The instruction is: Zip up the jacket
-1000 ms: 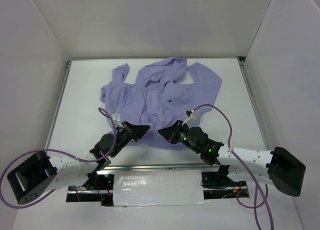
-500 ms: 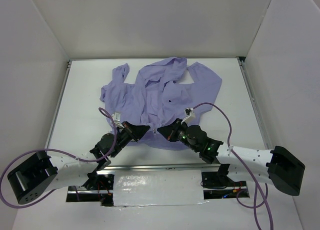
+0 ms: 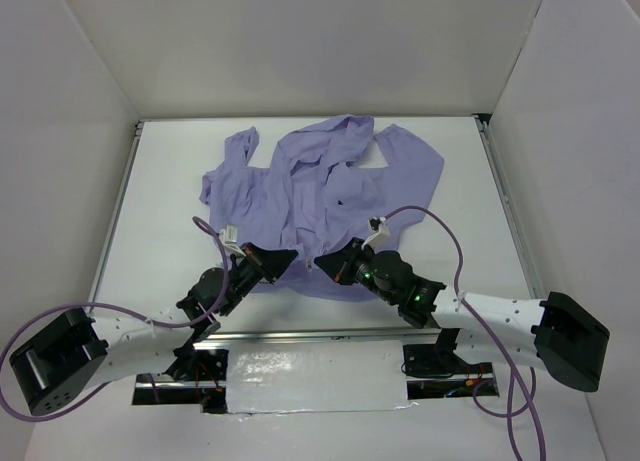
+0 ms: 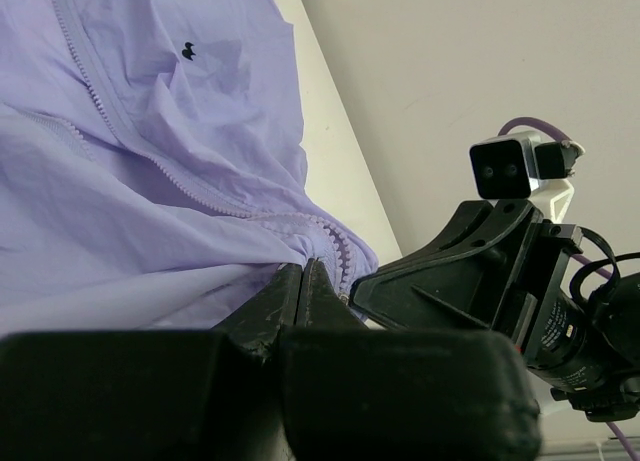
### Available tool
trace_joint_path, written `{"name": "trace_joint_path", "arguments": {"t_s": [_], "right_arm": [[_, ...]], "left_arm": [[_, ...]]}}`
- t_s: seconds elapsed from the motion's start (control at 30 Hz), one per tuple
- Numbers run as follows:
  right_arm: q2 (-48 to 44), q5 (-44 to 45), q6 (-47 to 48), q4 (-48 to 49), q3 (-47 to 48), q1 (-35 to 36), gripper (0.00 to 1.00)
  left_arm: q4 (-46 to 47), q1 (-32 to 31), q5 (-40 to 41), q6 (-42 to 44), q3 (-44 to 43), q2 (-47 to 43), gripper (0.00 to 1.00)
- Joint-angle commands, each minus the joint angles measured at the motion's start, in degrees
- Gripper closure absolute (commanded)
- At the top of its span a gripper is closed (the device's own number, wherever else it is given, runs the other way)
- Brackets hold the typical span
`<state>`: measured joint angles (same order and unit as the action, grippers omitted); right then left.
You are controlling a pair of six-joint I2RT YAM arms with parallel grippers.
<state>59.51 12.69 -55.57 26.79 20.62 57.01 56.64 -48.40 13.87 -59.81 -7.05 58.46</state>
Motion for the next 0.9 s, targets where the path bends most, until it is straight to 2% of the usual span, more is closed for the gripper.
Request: {"name": "trace_joint_path", "arguments": {"t_s": [0.0, 0.87], "right_arm": [[0.70, 0.14, 0.11, 0.64, 1.17, 0.29, 1.00], [1.40, 0.23, 0.90, 0.81, 2.32, 0.20, 1.00]], "left_arm": [[1.37, 0.06, 1.34, 2.15, -1.39, -1.33, 1.00], [3.56, 0.06, -0.16, 1.80, -1.39, 1.57, 1.00]]}}
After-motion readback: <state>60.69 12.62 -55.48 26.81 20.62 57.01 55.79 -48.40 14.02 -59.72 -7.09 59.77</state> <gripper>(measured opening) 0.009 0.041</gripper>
